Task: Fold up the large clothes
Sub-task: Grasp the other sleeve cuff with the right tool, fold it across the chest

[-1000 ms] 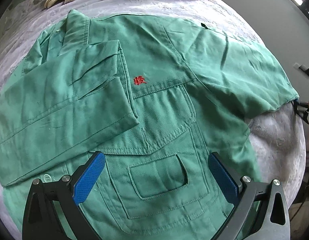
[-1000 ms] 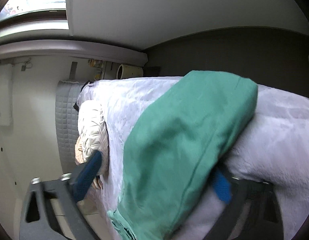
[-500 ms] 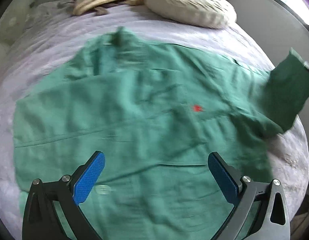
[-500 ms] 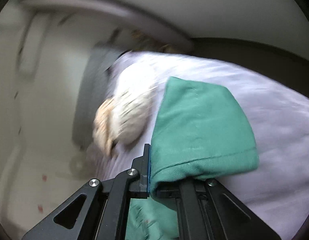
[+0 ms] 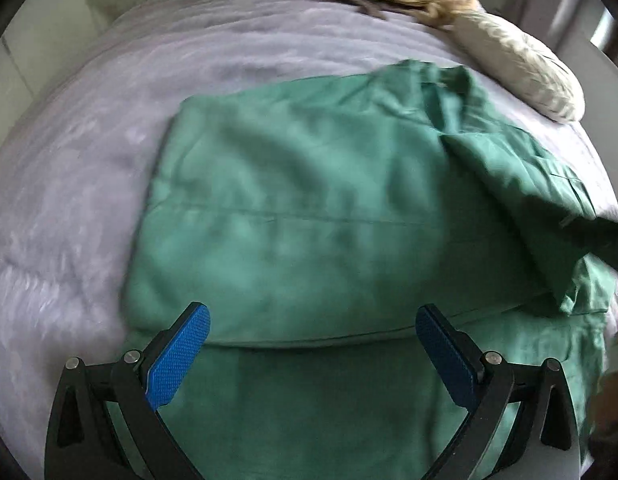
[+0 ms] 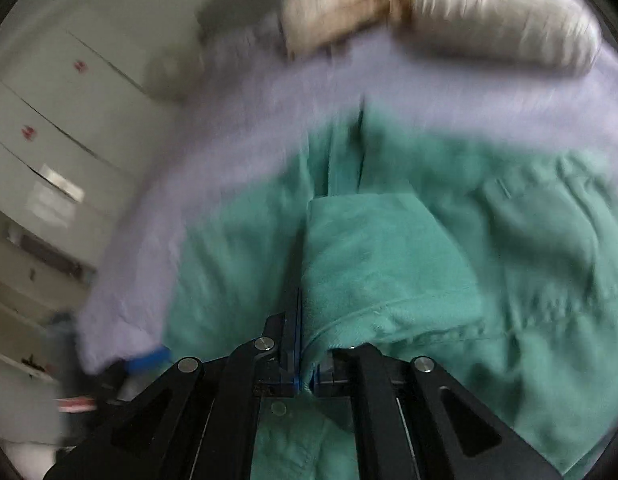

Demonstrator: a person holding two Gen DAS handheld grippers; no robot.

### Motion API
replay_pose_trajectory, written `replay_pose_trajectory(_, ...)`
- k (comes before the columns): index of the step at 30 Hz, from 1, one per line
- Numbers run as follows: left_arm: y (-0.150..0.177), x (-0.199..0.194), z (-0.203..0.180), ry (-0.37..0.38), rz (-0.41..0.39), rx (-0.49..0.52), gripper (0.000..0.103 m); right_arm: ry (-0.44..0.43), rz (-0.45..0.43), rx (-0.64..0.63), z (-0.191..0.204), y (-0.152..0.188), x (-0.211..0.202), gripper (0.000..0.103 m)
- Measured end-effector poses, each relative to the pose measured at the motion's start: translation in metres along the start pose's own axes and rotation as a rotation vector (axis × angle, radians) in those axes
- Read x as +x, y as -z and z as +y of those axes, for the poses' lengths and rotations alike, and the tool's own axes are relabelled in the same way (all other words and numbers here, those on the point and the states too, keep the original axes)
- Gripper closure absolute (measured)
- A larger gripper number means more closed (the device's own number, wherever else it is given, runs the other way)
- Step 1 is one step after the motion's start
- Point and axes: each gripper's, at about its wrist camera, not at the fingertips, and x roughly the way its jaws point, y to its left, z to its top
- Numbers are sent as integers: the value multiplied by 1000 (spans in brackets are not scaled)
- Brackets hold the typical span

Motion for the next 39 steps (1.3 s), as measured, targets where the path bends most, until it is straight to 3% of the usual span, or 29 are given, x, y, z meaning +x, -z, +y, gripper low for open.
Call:
replay_pose_trajectory(2, 3, 3, 13, -5, 5, -13, 0, 75, 92, 62, -8, 10, 33, 95)
replay_pose_trajectory(4, 4, 4, 21, 0, 8, -21, 0, 72, 89, 113, -13, 15, 36, 93)
replay_pose_trajectory(6, 3, 4, 29, 16, 8, -31, 0, 59, 67, 184, -19, 17, 22, 71)
replay_pose_trajectory(7, 3, 4, 33, 23, 4, -37, 0, 55, 46, 220, -25, 21, 13, 45)
replay_pose_trajectory(8, 2, 3, 35, 28, 1, -41, 0, 54, 3, 255, -29, 23, 1, 31)
replay_pose_trajectory(10, 0, -1, 42, 43, -12, -52, 0, 67, -75, 302, -36, 24, -16, 31)
replay_pose_trajectory(12, -1, -4, 48, 52, -17, -62, 0, 86, -115, 334, -41, 16, -24, 52)
replay_pose_trajectory(13, -1, -5, 52, 55, -18, -66, 0, 84, -113, 339, -40, 10, -21, 86)
replay_pose_trajectory(14, -2, -5, 56, 58, -20, -72, 0, 67, -101, 330, -34, 3, -15, 91)
replay_pose_trajectory(19, -5, -5, 74, 39, -20, -98, 0, 18, -48, 98, 33, 0, 16, 90)
replay_pose_trajectory(22, -5, -3, 83, 43, -8, -119, 0, 69, 58, -36, 68, 10, 47, 79)
replay_pose_trajectory(24, -6, -3, 82, 68, -8, -117, 0, 68, 104, -64, 75, 19, 55, 66)
replay_pose_trajectory(25, -8, -4, 79, 90, -8, -107, 0, 46, 111, -51, 73, 24, 53, 55)
replay_pose_trajectory(26, -10, -4, 75, 108, -8, -95, 0, 17, 116, -27, 67, 27, 49, 44)
replay_pose_trajectory(28, -16, -2, 60, 173, -1, -61, 0, 9, 116, 9, 54, 33, 34, 42)
replay_pose_trajectory(31, -31, 11, 35, 269, 38, -10, 0, 79, 76, 37, 24, 38, 1, 42)
replay_pose_trajectory(36, -69, 39, -6, 325, 63, 55, 0, 261, -55, 98, -43, 16, -57, 41)
replay_pose_trajectory(39, -86, 57, -24, 291, 69, 101, 0, 317, -123, 214, -96, -4, -81, 41)
